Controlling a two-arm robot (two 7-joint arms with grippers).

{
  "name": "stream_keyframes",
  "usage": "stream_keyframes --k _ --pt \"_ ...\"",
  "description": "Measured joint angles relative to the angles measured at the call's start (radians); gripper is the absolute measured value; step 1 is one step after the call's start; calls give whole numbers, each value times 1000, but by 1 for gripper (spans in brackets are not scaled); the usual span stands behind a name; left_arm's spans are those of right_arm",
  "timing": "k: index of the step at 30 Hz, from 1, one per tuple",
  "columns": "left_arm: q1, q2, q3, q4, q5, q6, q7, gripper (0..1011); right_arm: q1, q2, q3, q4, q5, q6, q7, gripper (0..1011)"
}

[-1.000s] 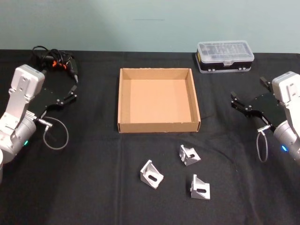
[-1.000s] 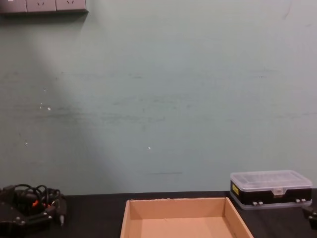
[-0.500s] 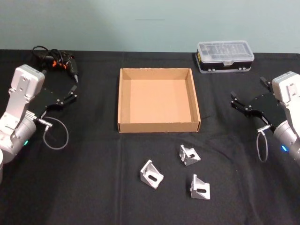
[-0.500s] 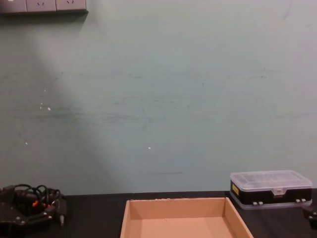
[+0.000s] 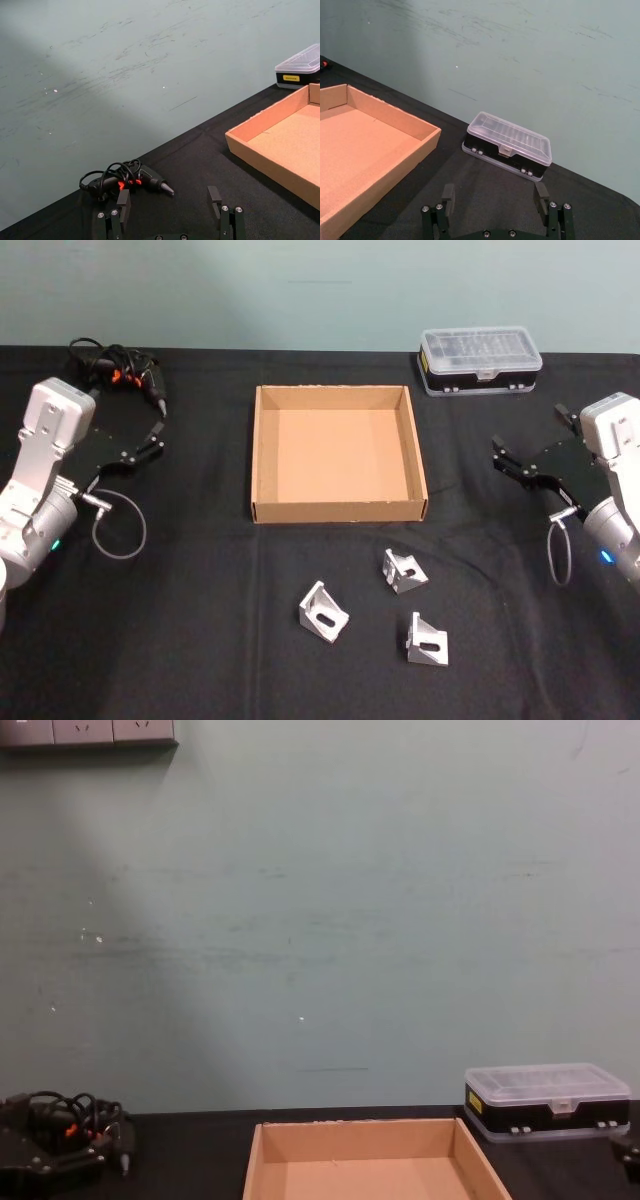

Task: Use one hand to pick up the angle iron from the table and place it into the box.

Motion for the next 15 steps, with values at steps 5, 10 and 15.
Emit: stream_keyframes --k 5,10,15 --pt "0 0 0 0 0 0 0 1000 0 0 0 0 0 0 0 1003" --pt "0 0 0 0 0 0 0 1000 0 0 0 0 0 0 0 1003" --pt "0 0 0 0 0 0 0 1000 0 -1 1 0 -1 0 1 1003"
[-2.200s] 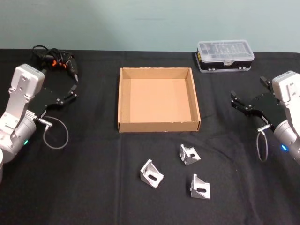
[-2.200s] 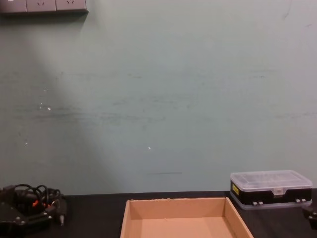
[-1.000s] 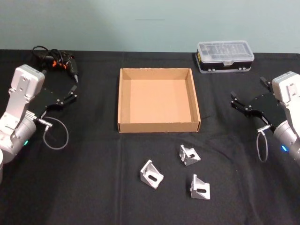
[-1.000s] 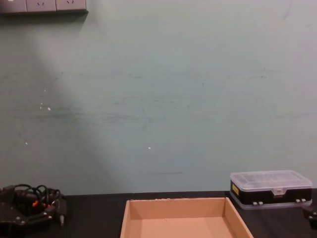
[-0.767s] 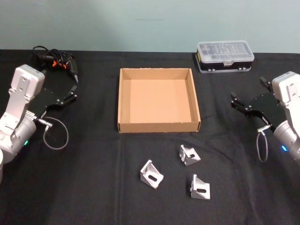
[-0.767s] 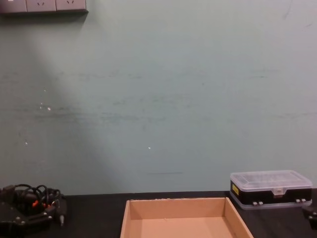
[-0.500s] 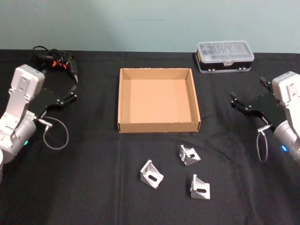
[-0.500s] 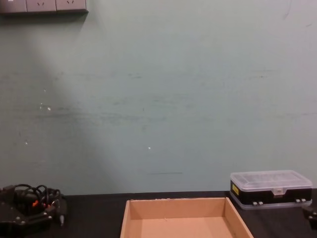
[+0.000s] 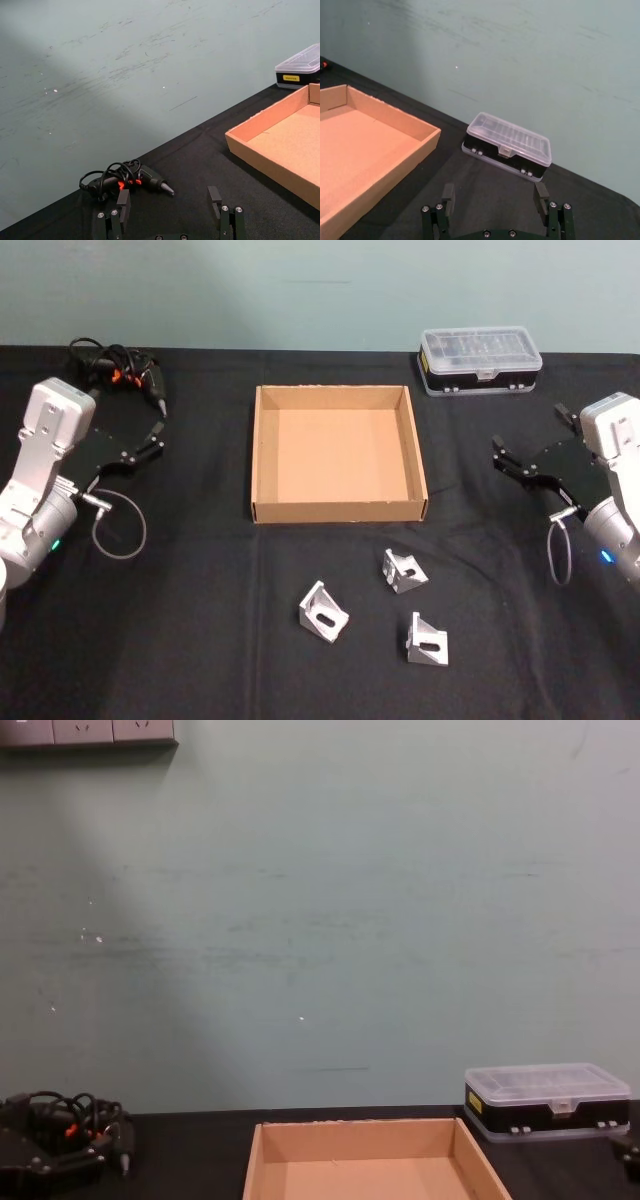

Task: Use one hand to pick up the angle iron from the table and place it into the box.

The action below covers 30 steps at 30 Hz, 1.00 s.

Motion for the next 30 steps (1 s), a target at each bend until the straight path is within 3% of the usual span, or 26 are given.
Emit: stream_keyframes --k 8,14,25,30 --pt "0 0 0 0 0 0 0 1000 1 4 33 -29 5 -19 35 1003" --pt "0 0 0 0 0 0 0 1000 17 30 62 -94 32 -21 117 1003" --pt "0 0 0 0 0 0 0 1000 49 88 82 -197 123 84 314 1003" --pt "0 0 0 0 0 0 0 1000 54 109 86 -234 130 117 369 1003"
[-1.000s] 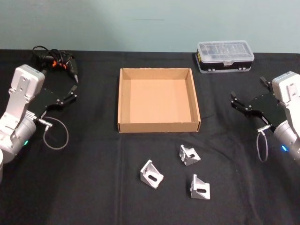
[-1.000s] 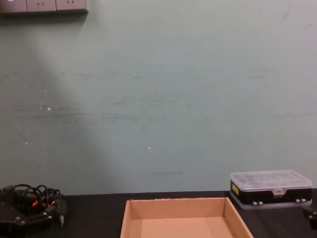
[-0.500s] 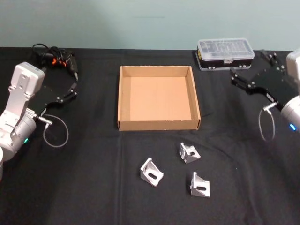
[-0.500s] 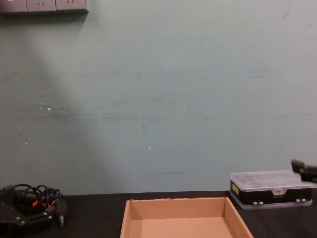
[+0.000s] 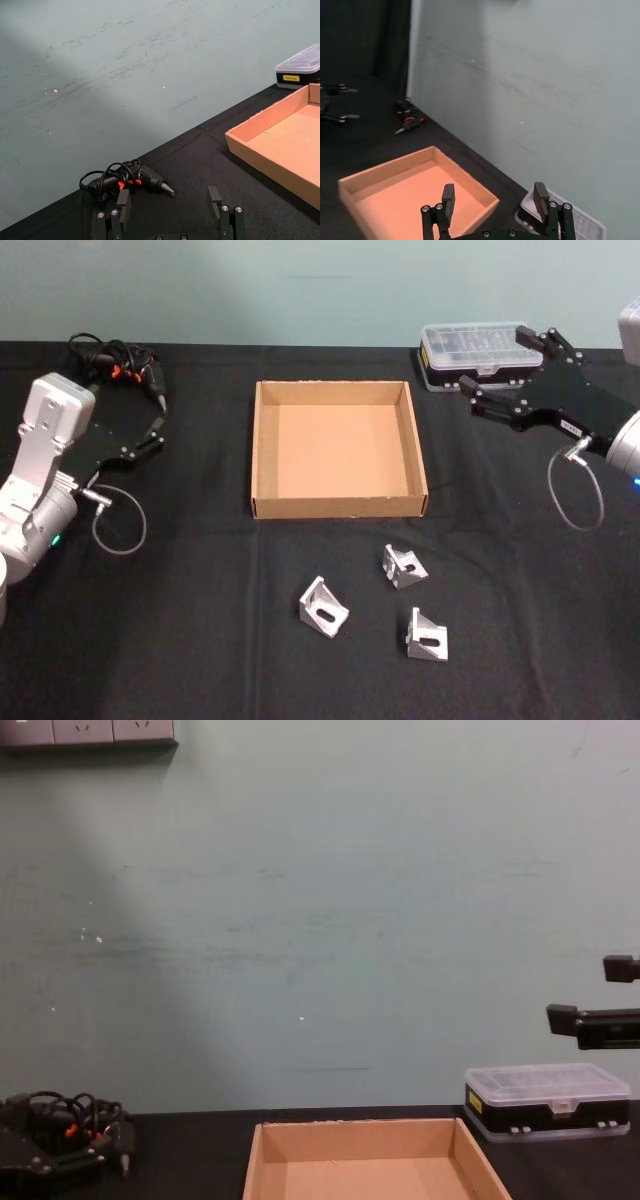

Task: Use one hand to pick up the angle iron from the table and place it into the box.

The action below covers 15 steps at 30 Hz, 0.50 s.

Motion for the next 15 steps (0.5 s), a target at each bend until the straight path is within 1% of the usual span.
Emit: stream_keyframes --k 4,6,7,10,15 --pt "0 0 0 0 0 0 0 1000 7 9 -2 -19 5 27 45 1003" --pt "0 0 0 0 0 0 0 1000 14 15 -9 -27 12 50 81 1003" --pt "0 0 0 0 0 0 0 1000 20 18 -16 -30 19 70 109 1003" --pt "0 0 0 0 0 0 0 1000 28 20 -28 -39 27 100 153 1003" --pt "0 0 0 0 0 0 0 1000 30 14 -42 -56 33 132 195 1003"
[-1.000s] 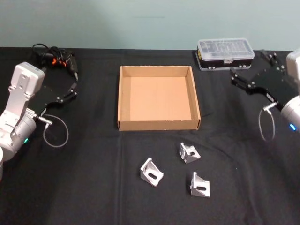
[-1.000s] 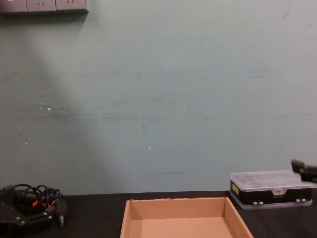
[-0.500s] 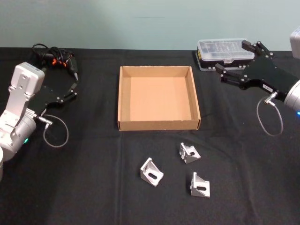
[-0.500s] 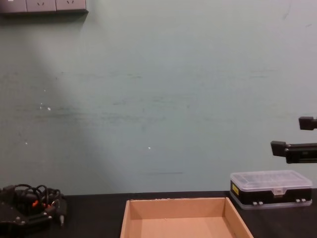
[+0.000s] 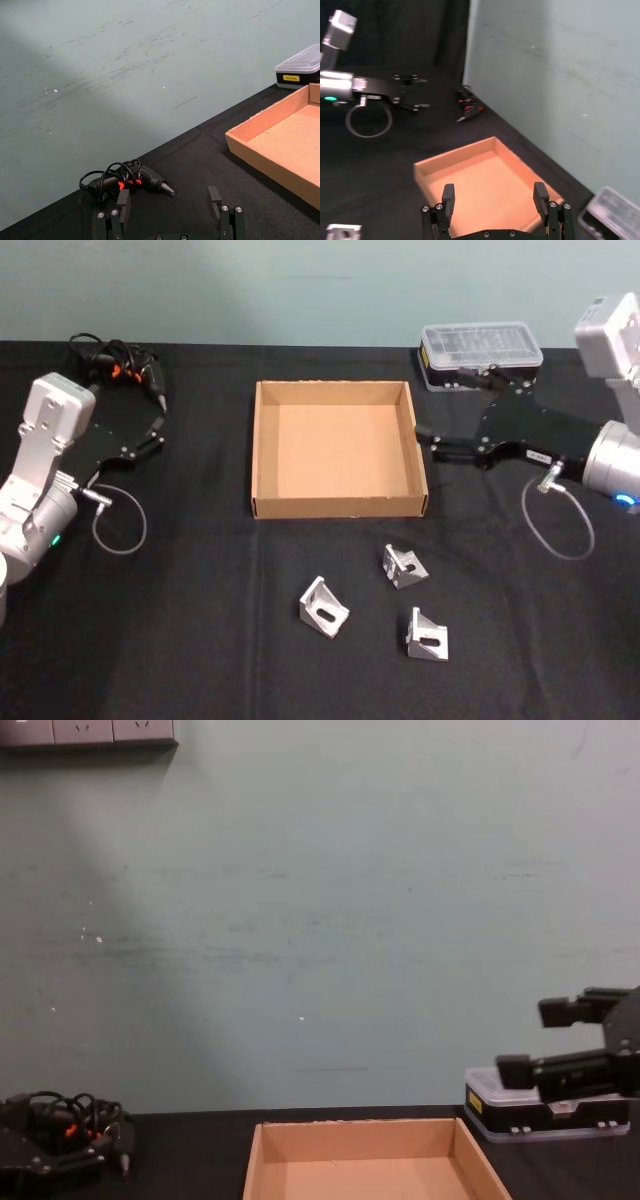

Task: Use one hand to pick up the angle iron from the table and place it into the box.

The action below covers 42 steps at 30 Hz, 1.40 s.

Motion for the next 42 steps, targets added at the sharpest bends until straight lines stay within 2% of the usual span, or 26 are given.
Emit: stream_keyframes --k 8,19,28,42 --pt "0 0 0 0 0 0 0 1000 -1 1 -24 -36 13 53 46 1003" --pt "0 0 0 0 0 0 0 1000 5 66 -70 -78 51 132 127 1003" --pt "0 0 0 0 0 0 0 1000 2 99 -110 -73 53 170 133 1003" --pt "0 0 0 0 0 0 0 1000 -4 99 -160 -34 52 222 125 1003"
